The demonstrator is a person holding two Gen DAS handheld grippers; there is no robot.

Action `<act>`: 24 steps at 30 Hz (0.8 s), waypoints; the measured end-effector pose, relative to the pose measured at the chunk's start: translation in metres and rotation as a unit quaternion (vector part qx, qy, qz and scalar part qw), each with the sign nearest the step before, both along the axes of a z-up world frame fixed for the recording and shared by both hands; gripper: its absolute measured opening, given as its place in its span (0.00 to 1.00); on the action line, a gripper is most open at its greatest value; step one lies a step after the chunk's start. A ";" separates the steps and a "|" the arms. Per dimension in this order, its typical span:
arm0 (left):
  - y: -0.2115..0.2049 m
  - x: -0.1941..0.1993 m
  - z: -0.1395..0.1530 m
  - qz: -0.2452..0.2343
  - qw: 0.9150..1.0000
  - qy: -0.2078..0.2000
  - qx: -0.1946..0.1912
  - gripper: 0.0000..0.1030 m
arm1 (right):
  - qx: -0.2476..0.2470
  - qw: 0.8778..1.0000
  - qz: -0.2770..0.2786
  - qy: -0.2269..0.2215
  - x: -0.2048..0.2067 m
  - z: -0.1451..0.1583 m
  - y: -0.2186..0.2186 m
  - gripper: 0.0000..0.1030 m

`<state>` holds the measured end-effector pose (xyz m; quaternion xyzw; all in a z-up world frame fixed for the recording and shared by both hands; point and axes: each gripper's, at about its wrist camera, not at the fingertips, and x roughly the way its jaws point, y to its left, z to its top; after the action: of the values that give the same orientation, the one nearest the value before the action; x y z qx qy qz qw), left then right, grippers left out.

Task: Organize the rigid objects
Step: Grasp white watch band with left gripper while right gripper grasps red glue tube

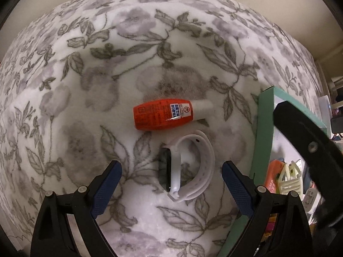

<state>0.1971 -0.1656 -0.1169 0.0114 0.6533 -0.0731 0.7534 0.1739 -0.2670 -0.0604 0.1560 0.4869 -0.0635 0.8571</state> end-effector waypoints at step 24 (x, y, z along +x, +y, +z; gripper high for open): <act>-0.013 -0.001 -0.007 0.013 1.000 -0.006 -0.009 0.52 | 0.003 1.000 0.003 0.002 0.003 -0.003 0.006 0.98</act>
<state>0.1963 -0.1783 -0.1235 -0.0035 0.6479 -0.0693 0.7585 0.1768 -0.2608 -0.0638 0.1575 0.4896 -0.0599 0.8555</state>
